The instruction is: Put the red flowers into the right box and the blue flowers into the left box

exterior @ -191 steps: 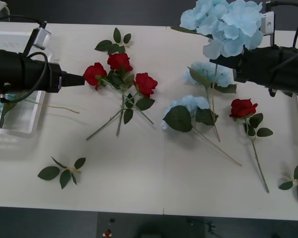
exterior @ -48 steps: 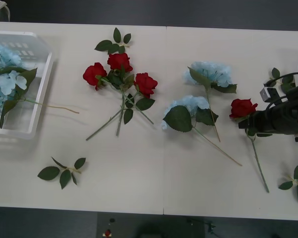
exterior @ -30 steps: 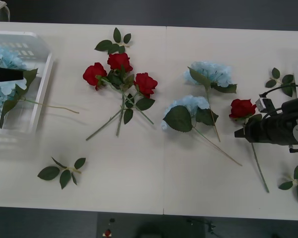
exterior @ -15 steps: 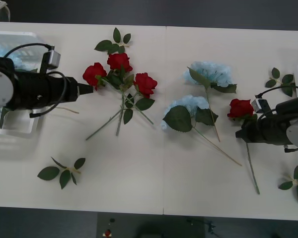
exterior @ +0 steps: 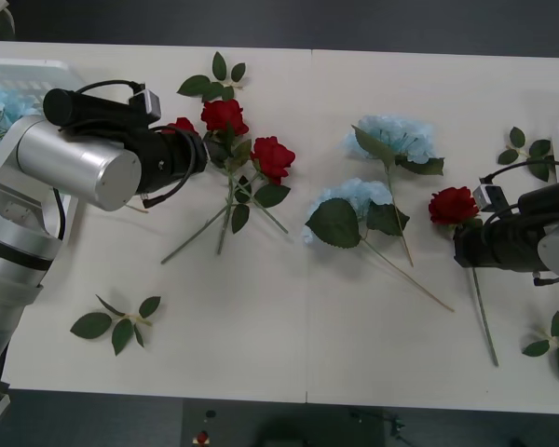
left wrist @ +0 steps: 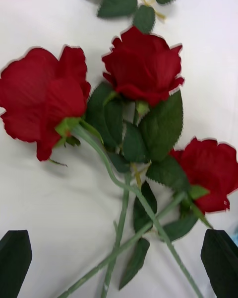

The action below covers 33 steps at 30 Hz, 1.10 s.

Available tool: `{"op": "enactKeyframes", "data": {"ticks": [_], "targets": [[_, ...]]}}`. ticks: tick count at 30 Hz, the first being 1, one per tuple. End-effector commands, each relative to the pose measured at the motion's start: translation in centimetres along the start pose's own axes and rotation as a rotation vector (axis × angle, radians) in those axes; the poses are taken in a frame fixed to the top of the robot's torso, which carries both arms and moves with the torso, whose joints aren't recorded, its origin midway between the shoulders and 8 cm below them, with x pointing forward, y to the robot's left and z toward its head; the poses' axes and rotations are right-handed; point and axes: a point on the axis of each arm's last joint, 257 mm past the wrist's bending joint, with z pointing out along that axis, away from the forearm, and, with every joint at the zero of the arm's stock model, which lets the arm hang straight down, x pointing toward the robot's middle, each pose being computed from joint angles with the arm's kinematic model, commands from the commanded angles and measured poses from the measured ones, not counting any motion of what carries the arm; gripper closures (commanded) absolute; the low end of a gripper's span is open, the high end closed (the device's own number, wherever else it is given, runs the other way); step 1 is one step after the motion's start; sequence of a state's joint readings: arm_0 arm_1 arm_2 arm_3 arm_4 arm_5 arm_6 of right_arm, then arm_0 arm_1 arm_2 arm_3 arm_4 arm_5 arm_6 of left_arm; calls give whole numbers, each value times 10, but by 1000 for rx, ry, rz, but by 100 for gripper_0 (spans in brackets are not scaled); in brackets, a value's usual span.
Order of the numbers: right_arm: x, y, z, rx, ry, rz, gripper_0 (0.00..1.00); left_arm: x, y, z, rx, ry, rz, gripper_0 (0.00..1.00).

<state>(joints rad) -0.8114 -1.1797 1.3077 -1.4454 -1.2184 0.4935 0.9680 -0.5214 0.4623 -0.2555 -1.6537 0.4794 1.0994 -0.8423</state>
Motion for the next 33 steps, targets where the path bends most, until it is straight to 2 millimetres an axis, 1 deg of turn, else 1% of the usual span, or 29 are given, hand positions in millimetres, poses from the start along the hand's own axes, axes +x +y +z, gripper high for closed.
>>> {"op": "enactKeyframes", "data": {"ticks": [1, 6, 9, 12, 15, 18, 20, 21, 23, 24, 28, 30, 31, 33], "targets": [[-19, 12, -2, -20, -32, 16, 100, -33, -1, -2, -74, -112, 2, 0], [-31, 16, -6, -33, -52, 35, 100, -36, 11, 9, -138, -153, -24, 0], [-43, 16, -12, -40, -75, 58, 100, -42, 16, 14, -144, -167, -55, 0], [-60, 15, -21, -51, -104, 90, 100, -48, 15, 17, -144, -172, -57, 0], [-80, 18, -34, -85, -132, 159, 100, -52, 10, 22, -149, -175, -59, 0], [-103, 22, -50, -117, -164, 217, 100, -58, 11, 30, -161, -182, -62, 0], [-115, 26, -58, -134, -176, 241, 100, -59, 10, 35, -162, -181, -65, 0], [-126, 30, -66, -153, -188, 263, 100, -60, 9, 39, -160, -180, -71, 0], [-138, 35, -77, -175, -199, 289, 100, -60, 6, 45, -156, -179, -76, 0], [-148, 40, -84, -196, -212, 302, 100, -60, 5, 47, -154, -178, -78, 0], [-173, 57, -103, -261, -241, 340, 100, -61, 4, 55, -164, -179, -75, 0], [-187, 73, -113, -318, -253, 371, 100, -58, 2, 60, -162, -172, -82, 0], [-189, 77, -116, -337, -254, 376, 100, -56, 2, 61, -164, -168, -82, 0], [-202, 93, -126, -408, -263, 389, 100, -54, 2, 62, -168, -167, -79, 0]]}}
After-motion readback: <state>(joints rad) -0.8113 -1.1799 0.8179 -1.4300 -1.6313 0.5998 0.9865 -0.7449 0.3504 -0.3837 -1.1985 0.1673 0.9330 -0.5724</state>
